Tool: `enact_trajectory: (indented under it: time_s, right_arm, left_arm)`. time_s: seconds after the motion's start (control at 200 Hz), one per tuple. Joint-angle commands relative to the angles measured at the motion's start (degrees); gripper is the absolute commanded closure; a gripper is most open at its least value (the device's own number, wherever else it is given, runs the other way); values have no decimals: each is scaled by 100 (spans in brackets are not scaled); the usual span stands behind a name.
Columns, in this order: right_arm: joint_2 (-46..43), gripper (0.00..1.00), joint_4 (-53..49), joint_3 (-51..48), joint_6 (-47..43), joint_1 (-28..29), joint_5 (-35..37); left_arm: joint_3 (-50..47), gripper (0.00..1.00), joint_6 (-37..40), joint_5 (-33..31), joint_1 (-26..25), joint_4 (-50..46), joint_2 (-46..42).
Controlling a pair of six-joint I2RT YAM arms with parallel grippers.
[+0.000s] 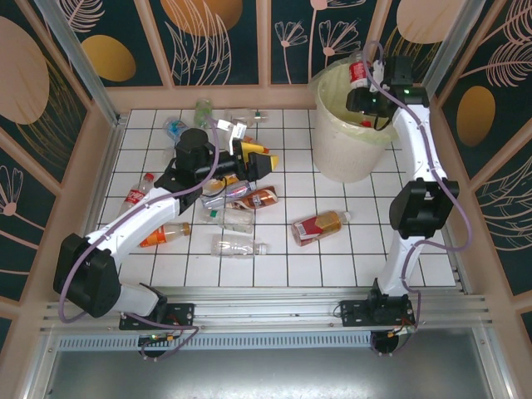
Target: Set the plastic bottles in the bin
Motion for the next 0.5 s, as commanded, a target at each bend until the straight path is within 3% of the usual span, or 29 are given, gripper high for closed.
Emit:
enact_trajectory:
  time_s: [0.0, 0.495]
  right_arm:
    - [-300, 39, 165, -312, -60, -37, 52]
    - [-282, 37, 87, -614, -104, -34, 78]
  left_arm:
    - [126, 1, 49, -53, -68, 99, 33]
    - [99, 1, 75, -95, -85, 76, 51]
